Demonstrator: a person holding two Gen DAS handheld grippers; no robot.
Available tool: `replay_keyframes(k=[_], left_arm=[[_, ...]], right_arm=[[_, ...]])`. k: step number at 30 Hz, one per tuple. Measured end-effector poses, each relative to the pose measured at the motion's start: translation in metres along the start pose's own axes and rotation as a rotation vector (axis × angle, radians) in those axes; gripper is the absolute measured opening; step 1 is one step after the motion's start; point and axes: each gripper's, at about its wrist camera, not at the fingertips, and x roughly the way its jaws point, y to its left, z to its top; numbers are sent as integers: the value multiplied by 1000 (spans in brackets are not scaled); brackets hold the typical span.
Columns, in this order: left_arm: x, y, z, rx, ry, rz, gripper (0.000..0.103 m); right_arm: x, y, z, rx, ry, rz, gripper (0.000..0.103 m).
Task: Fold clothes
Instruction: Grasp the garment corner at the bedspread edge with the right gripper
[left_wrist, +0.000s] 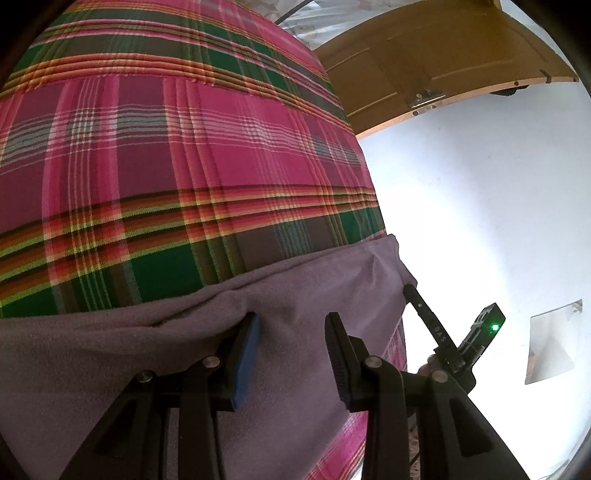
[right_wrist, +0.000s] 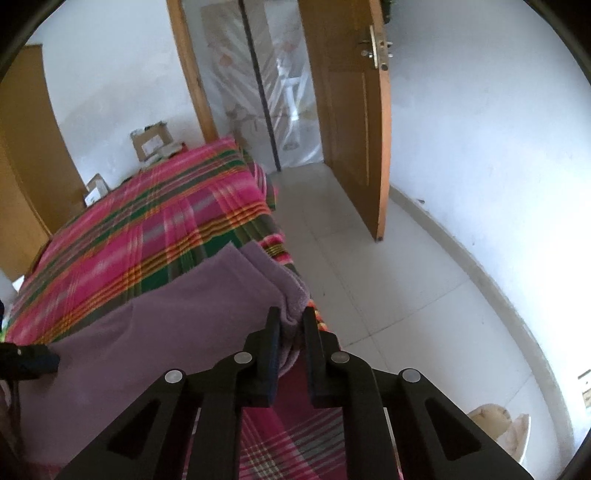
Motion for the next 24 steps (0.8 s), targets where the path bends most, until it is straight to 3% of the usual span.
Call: replay_keyframes(k=[7,18,24], left_arm=[[3,-7,2,3,-4,17,37],[50,-45,8,64,85,-16,37],[73,-55,13,18,115,-64,37]], right_arm=[[8,-1,-1,9,37,0,11],[8,0,-2,4,36,-4,12],[2,0,-3,3,7,14,12]])
